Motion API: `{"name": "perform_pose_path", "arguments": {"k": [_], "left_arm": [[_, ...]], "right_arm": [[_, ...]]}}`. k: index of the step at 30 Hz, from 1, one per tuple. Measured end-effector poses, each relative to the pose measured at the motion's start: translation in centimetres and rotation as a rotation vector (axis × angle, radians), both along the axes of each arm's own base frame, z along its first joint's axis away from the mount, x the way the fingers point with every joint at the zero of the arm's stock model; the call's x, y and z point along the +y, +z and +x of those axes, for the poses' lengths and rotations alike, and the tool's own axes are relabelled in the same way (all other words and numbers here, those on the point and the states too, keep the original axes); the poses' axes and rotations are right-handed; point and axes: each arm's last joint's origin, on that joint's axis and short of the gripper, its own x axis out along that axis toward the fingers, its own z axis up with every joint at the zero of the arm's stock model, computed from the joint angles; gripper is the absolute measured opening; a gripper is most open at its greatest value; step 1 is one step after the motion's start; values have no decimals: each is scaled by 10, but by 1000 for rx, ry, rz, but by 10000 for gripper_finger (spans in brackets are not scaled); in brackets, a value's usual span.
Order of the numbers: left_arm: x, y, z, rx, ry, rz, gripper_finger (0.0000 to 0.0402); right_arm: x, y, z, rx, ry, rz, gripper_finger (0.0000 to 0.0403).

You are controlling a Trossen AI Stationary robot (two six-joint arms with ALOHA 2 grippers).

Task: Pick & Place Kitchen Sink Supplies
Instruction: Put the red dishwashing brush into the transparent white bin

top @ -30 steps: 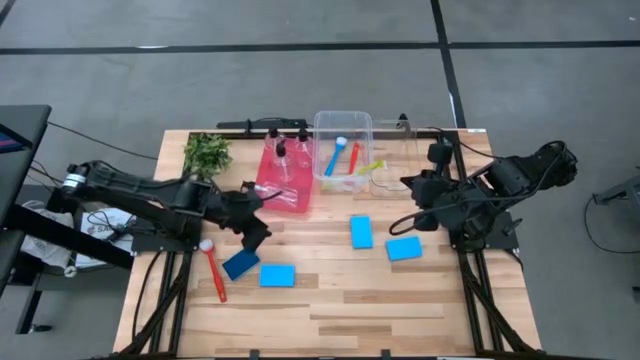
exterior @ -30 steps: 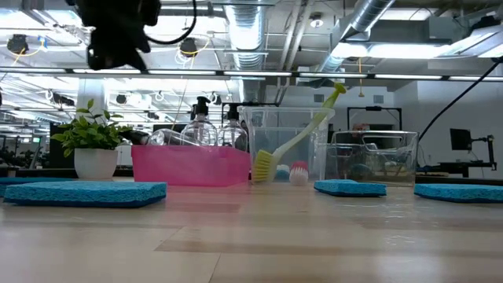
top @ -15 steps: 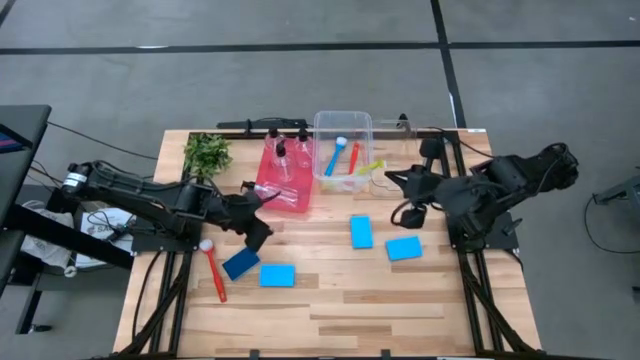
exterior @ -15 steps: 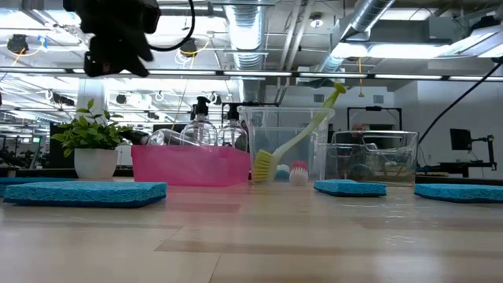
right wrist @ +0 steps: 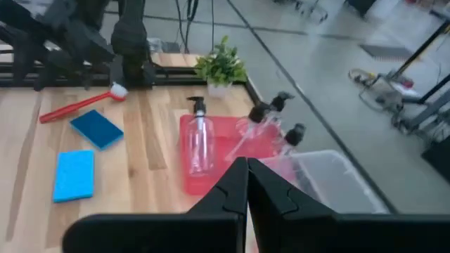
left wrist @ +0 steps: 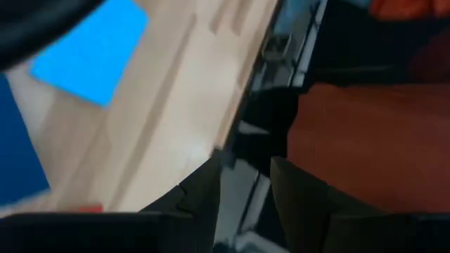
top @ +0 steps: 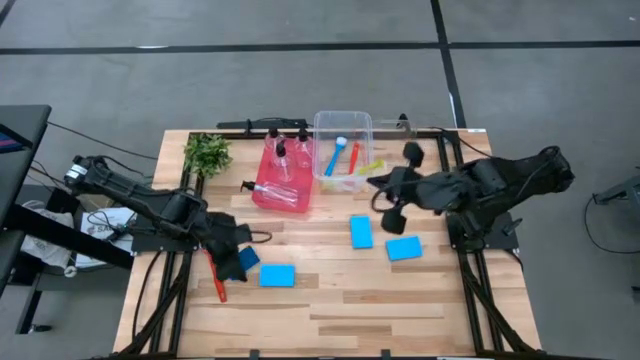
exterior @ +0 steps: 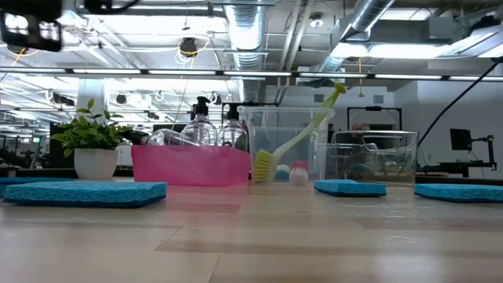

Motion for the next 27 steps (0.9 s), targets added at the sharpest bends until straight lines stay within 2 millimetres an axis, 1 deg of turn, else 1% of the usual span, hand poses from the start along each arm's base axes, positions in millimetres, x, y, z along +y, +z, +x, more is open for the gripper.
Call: {"name": "perform_pose_path", "arguments": {"k": [3, 7, 11, 13, 15, 18, 23, 27], "left_arm": [[-9, -3, -8, 55, -53, -15, 127], [-18, -11, -22, 112, -180, 65, 127], [-17, -19, -38, 220, -279, 173, 127], [-14, -23, -46, 306, -292, 223, 127], [-11, -26, -52, 355, -286, 271, 127], [-8, -28, -54, 377, -222, 349, 127], [-4, -30, -51, 300, -123, 491, 127], [-3, -43, -55, 328, -185, 522, 127]], "right_arm": [[6, -10, 16, 25, -20, 33, 1], [16, -26, 39, 71, -37, 66, 1], [29, -44, 60, 119, -45, 83, 1], [35, -52, 69, 139, -50, 94, 1], [41, -61, 78, 156, -59, 111, 1], [50, -73, 87, 182, -54, 149, 1], [65, -88, 97, 219, -35, 173, 1], [74, -93, 97, 235, -10, 163, 1]]}}
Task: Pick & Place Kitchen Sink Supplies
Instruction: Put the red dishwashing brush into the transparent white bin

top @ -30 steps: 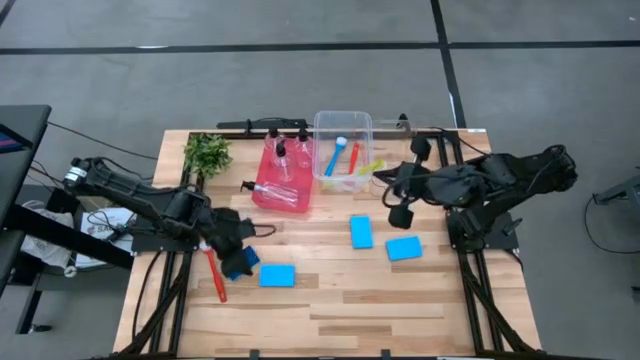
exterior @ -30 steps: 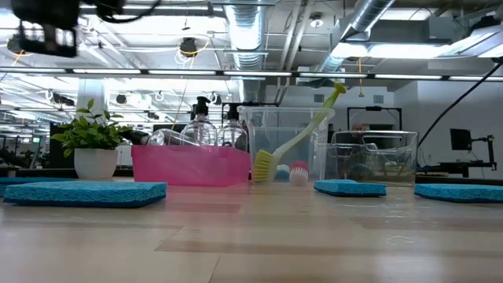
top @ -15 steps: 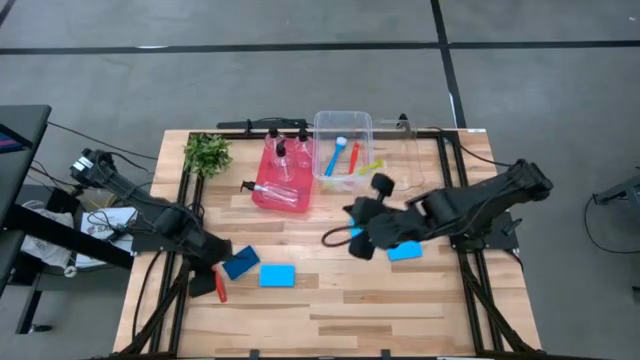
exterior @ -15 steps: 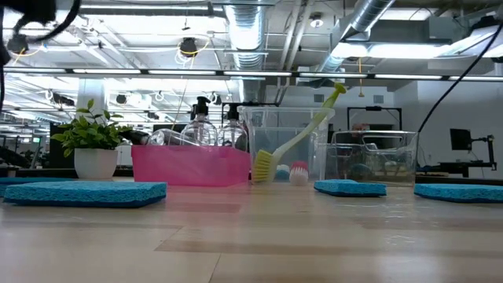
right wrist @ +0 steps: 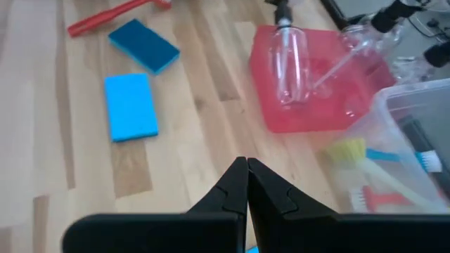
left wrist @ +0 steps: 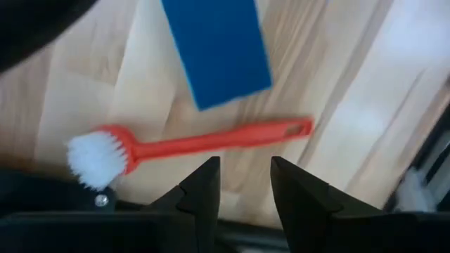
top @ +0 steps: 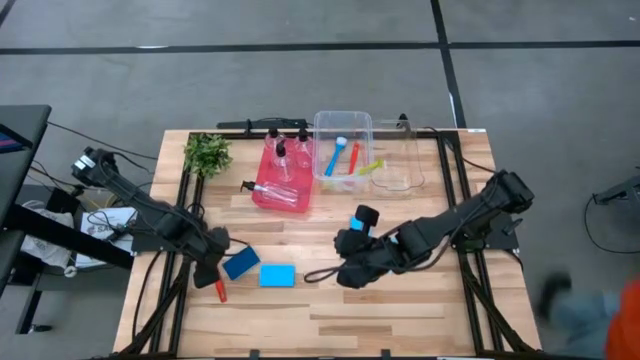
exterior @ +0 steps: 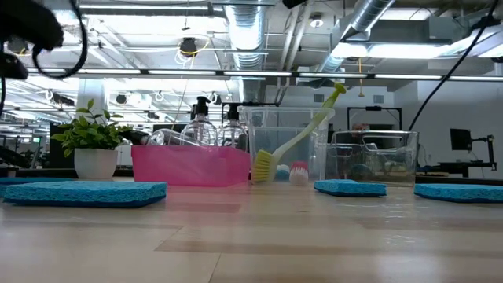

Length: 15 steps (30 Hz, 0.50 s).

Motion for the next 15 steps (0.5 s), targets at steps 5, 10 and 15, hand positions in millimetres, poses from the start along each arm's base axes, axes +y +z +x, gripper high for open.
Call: {"name": "perform_pose_path", "arguments": {"k": [5, 10, 15], "left_arm": [[-2, -24, -14, 76, -155, 20, 127], [-3, -42, -21, 40, -271, 88, 127], [-6, -50, -18, -62, -327, 131, 127]], "right_arm": [[6, 0, -3, -2, 21, 0, 1], [9, 1, -5, -5, 31, 1, 1], [8, 2, -5, -6, 29, 1, 1]]}}
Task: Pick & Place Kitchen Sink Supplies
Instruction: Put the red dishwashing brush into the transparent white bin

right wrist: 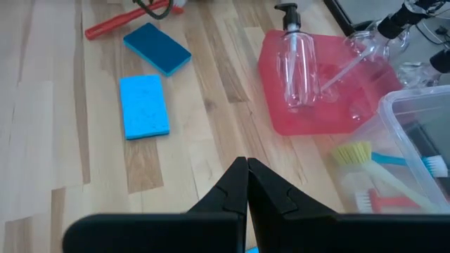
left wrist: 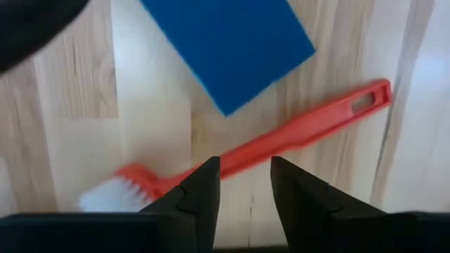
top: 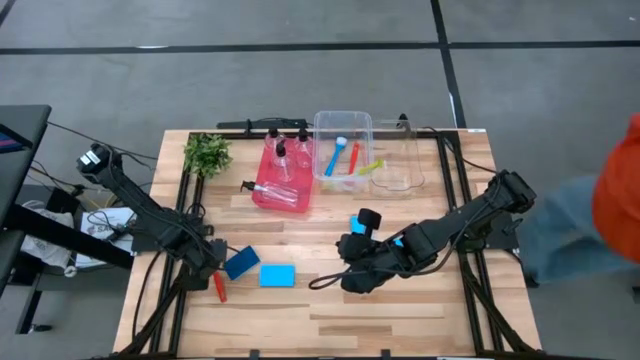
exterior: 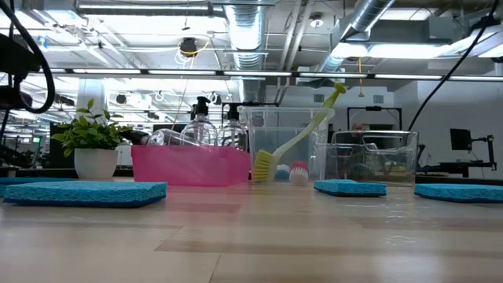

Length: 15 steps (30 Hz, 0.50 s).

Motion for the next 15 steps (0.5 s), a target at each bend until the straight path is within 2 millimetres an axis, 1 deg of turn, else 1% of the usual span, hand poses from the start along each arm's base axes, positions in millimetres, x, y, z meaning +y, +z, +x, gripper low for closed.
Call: {"name": "perform_pose_path", "arguments": {"k": [2, 8, 12, 15], "left_arm": [[-1, -1, 1, -16, -21, 8, 127], [-5, -10, 5, 25, -145, 50, 127], [-10, -17, 10, 47, -165, 43, 127], [-14, -24, 11, 119, -201, 20, 127]], "right_arm": [[0, 0, 0, 0, 0, 0, 1], [0, 0, 0, 2, 0, -2, 1], [0, 0, 0, 7, 0, -4, 1], [0, -1, -1, 8, 0, -4, 1]]}}
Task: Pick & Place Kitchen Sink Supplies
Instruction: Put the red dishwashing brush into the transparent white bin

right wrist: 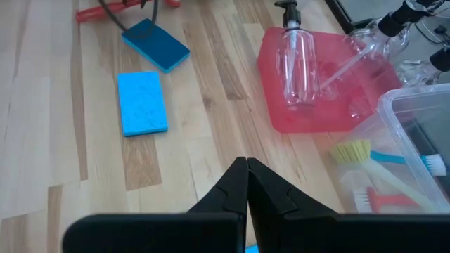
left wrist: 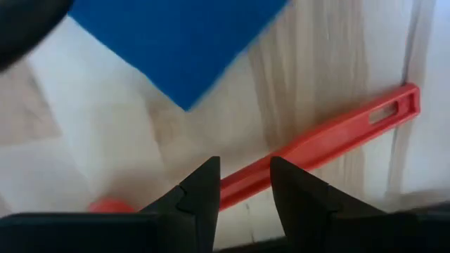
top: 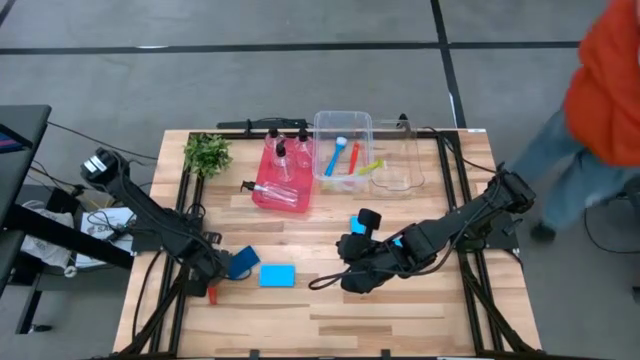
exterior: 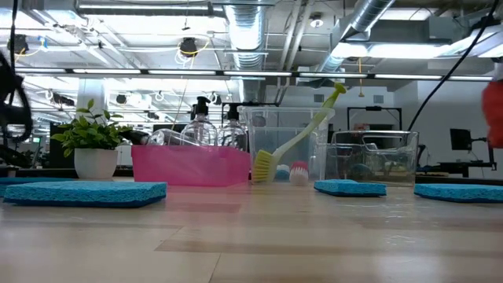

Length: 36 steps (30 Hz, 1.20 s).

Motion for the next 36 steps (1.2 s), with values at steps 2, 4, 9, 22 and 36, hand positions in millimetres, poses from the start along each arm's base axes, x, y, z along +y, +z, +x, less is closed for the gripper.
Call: {"name": "perform_pose_path", "arguments": {"k": [2, 4, 9, 22, 36], "left_arm": [[-2, -4, 2, 38, -14, 4, 127], [-4, -8, 3, 62, -23, 15, 127], [-4, -12, 3, 84, -19, 20, 127], [-12, -14, 20, -193, 6, 46, 127], [-18, 5, 83, -597, 284, 56, 127]], "right_arm": [[0, 0, 0, 0, 0, 0, 1], [0, 0, 0, 0, 0, 0, 1], [0, 0, 0, 0, 1, 1, 1], [2, 0, -1, 0, 8, 2, 1], [4, 0, -2, 0, 11, 8, 1]]}}
